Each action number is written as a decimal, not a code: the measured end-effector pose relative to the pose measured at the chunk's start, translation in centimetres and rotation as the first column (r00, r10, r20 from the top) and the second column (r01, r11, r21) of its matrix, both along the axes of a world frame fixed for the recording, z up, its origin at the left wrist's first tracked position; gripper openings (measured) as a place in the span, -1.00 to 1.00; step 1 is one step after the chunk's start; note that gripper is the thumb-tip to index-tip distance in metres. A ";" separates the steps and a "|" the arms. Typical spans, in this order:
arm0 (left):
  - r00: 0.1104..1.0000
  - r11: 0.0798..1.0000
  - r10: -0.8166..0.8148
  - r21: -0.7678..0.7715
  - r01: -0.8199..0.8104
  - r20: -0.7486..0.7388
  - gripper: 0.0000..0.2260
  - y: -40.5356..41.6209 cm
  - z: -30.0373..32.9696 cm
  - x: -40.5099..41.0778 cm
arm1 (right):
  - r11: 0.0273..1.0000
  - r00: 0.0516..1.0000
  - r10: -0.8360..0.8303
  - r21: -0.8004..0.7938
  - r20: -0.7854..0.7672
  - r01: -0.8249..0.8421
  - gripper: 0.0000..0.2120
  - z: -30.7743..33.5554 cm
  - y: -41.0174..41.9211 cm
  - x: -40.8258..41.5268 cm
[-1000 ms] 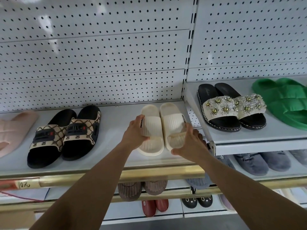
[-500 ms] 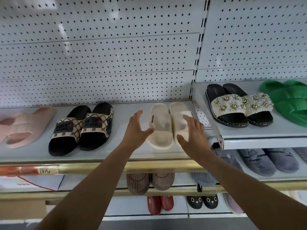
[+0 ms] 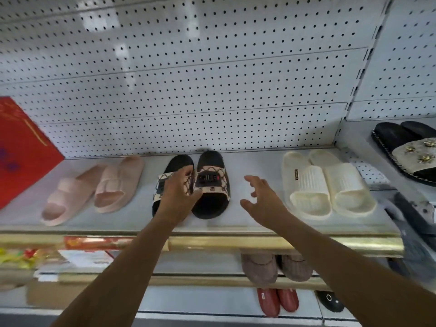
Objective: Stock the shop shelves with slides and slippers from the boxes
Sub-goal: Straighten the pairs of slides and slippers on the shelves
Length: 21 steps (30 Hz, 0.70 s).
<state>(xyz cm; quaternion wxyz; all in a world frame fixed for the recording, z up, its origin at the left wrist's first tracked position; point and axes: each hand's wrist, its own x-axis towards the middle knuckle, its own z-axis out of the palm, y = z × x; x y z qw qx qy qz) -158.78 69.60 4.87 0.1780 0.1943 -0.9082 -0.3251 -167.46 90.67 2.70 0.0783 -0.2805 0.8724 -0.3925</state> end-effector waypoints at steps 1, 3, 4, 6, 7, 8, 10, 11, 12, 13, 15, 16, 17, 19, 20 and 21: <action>0.998 1.000 0.015 -0.022 -0.014 0.064 -0.32 -1.9 -0.1 0.7 | 0.999 0.999 -0.008 0.031 0.045 0.007 -0.39 -0.1 -1.4 0.2; 0.980 1.000 0.014 -0.021 -0.010 0.199 -0.17 -5.3 -0.8 1.5 | 0.996 0.992 -0.049 0.078 0.118 0.040 -0.33 -0.5 -3.9 0.4; 0.973 1.000 -0.008 0.005 0.007 0.230 -0.10 -6.7 -0.9 1.9 | 0.993 0.986 -0.081 0.098 0.145 0.067 -0.31 -0.7 -4.9 0.4; 0.974 0.987 -0.052 0.158 0.018 0.219 -0.07 -8.9 -1.4 2.3 | 0.983 0.972 -0.151 0.131 0.180 0.128 -0.29 -1.1 -6.6 0.2; 0.975 0.965 -0.081 0.260 0.025 0.207 -0.14 -9.5 -1.5 2.3 | 0.978 0.965 -0.179 0.144 0.194 0.152 -0.30 -1.3 -7.3 0.1; 0.972 0.939 -0.126 0.340 0.052 0.200 -0.21 -9.9 -1.6 2.4 | 0.973 0.957 -0.202 0.155 0.207 0.171 -0.33 -1.5 -7.9 0.0; 0.964 0.914 -0.168 0.398 0.074 0.207 -0.20 -10.7 -2.2 2.2 | 0.959 0.951 -0.243 0.196 0.193 0.205 -0.41 -1.9 -9.0 -0.3; 0.962 0.915 -0.171 0.395 0.075 0.214 -0.17 -11.2 -2.4 2.1 | 0.947 0.948 -0.269 0.223 0.170 0.229 -0.46 -2.0 -9.4 -0.4; 0.964 0.919 -0.175 0.385 0.086 0.201 -0.17 -11.5 -2.6 1.9 | 0.934 0.943 -0.298 0.248 0.148 0.257 -0.49 -2.2 -9.8 -0.6; 0.963 0.924 -0.173 0.374 0.086 0.208 -0.19 -11.8 -2.6 1.8 | 0.922 0.938 -0.323 0.269 0.130 0.280 -0.53 -2.3 -10.1 -0.8; 0.958 0.939 -0.175 0.331 0.092 0.229 -0.19 -12.2 -2.6 1.6 | 0.902 0.931 -0.349 0.308 0.107 0.303 -0.62 -2.5 -10.5 -1.2; 0.956 0.951 -0.181 0.289 0.110 0.232 -0.17 -12.4 -2.7 1.3 | 0.895 0.930 -0.355 0.323 0.096 0.308 -0.67 -2.6 -10.6 -1.4; 0.951 0.959 -0.187 0.256 0.122 0.247 -0.16 -12.5 -2.6 1.2 | 0.890 0.930 -0.357 0.333 0.085 0.311 -0.71 -2.7 -10.7 -1.5; 0.949 0.963 -0.196 0.233 0.137 0.249 -0.13 -12.7 -2.8 0.7 | 0.885 0.929 -0.364 0.335 0.063 0.324 -0.78 -2.7 -10.6 -1.7; 0.948 0.962 -0.201 0.233 0.143 0.246 -0.13 -12.8 -2.9 0.4 | 0.882 0.927 -0.371 0.334 0.055 0.333 -0.80 -2.7 -10.3 -1.7; 0.946 0.960 -0.208 0.236 0.149 0.250 -0.13 -12.6 -2.9 0.1 | 0.878 0.924 -0.379 0.333 0.047 0.344 -0.81 -2.7 -9.9 -1.7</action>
